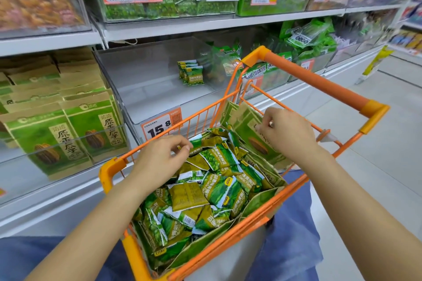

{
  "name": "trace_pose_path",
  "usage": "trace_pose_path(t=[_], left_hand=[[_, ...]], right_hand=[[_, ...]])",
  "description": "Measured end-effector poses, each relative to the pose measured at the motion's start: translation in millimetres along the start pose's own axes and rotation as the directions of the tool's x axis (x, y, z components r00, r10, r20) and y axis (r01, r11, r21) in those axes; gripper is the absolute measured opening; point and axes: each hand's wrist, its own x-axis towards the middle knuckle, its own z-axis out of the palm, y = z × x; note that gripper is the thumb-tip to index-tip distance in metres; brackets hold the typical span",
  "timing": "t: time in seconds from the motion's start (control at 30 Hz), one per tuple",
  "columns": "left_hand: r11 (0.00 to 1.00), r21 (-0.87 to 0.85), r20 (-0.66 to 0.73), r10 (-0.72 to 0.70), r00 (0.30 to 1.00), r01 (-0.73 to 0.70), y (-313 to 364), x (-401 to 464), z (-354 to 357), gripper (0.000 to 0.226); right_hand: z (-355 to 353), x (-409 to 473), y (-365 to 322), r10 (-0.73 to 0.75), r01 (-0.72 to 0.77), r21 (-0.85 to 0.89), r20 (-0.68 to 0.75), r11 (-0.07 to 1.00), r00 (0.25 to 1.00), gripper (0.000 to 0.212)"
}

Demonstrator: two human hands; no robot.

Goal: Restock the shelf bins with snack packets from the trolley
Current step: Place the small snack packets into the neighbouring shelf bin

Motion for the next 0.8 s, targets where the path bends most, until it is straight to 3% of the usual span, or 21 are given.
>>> trace_pose_path(t=[0.07,0.17,0.23,0.27,0.4,0.53,0.6,0.7,0.8], left_hand=[[0.962,-0.265,-0.032,-0.073,0.997,0.062,4.4,3.9,-3.5,0.008],[0.774,-0.608,0.075,-0.165,0.983,0.176,22.1,3.1,-19.9,0.021],[0.641,-0.728,0.157,-0.190,0.969,0.243,30.6,-0.8,-34.5,0.037],[0.622,-0.744,0.155,-0.193,0.969,0.243,32.6,-5.1,-42.2,0.039],[0.647,-0.726,0.023,-0.314,0.949,0.232,13.2,-27.1,-72.3,0.032],[0.553,-0.806,-0.124,-0.508,0.852,0.212,-19.1,-56.6,-116.6,0.008],[0.554,-0.800,-0.203,-0.614,0.763,0.233,-39.7,-69.1,-148.1,0.022],[0.440,-0.862,-0.198,-0.750,0.631,0.251,-71.2,-93.5,-190.0,0.025],[0.395,-0.901,-0.238,-0.793,0.561,0.177,-94.5,-105.5,-221.5,0.021]], right_hand=[[-15.4,-2.0,-15.6,-0.007,0.032,0.287,-0.090,0.957,0.996,0.023],[-25.4,-9.6,-52.9,-0.030,0.021,0.789,-0.003,0.614,1.000,0.024],[-16.4,-12.6,-76.1,-0.078,-0.041,0.897,0.084,0.440,0.993,0.022],[-9.4,-12.9,-86.6,-0.094,-0.057,0.915,0.102,0.399,0.990,0.021],[9.8,-11.6,-131.7,-0.182,-0.092,0.961,0.142,0.262,0.973,0.017],[21.9,-6.0,-185.5,-0.362,-0.029,0.938,0.162,0.346,0.918,0.016],[32.2,0.8,-208.8,-0.376,0.091,0.891,0.094,0.445,0.922,0.014],[45.6,7.6,-237.6,-0.380,0.249,0.776,-0.013,0.580,0.925,0.005],[58.2,11.6,-257.0,-0.353,0.315,0.730,-0.108,0.606,0.929,0.032]])
